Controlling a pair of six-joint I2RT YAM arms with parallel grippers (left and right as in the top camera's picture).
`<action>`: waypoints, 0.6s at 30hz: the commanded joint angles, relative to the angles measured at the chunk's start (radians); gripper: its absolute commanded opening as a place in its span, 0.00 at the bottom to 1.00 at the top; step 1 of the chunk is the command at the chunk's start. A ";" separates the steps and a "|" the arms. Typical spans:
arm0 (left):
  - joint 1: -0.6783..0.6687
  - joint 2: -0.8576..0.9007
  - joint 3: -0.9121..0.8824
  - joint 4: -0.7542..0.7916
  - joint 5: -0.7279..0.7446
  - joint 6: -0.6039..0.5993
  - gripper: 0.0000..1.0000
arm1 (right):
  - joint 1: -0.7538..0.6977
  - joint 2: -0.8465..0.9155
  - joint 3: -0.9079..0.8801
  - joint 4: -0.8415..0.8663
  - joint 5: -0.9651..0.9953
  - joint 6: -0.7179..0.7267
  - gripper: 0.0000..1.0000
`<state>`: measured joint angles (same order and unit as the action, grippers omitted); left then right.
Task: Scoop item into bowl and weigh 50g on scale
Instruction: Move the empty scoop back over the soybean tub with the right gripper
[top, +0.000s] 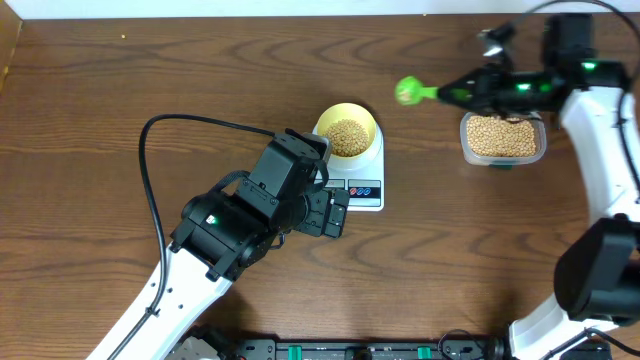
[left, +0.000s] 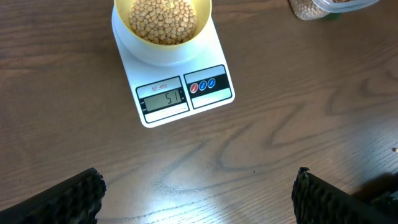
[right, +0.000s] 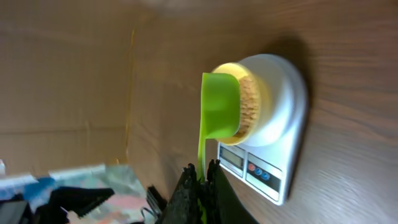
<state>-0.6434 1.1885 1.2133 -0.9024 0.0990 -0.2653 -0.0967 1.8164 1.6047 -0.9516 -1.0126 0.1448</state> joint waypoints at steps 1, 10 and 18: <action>0.003 0.001 0.016 -0.003 -0.005 0.001 0.98 | -0.097 -0.013 0.018 -0.064 -0.037 -0.074 0.01; 0.003 0.001 0.016 -0.003 -0.005 0.001 0.98 | -0.274 -0.013 0.018 -0.230 0.018 -0.208 0.01; 0.003 0.001 0.016 -0.003 -0.005 0.001 0.98 | -0.287 -0.013 0.018 -0.264 0.097 -0.255 0.01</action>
<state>-0.6434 1.1885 1.2133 -0.9024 0.0990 -0.2653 -0.3866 1.8164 1.6047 -1.2121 -0.9398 -0.0666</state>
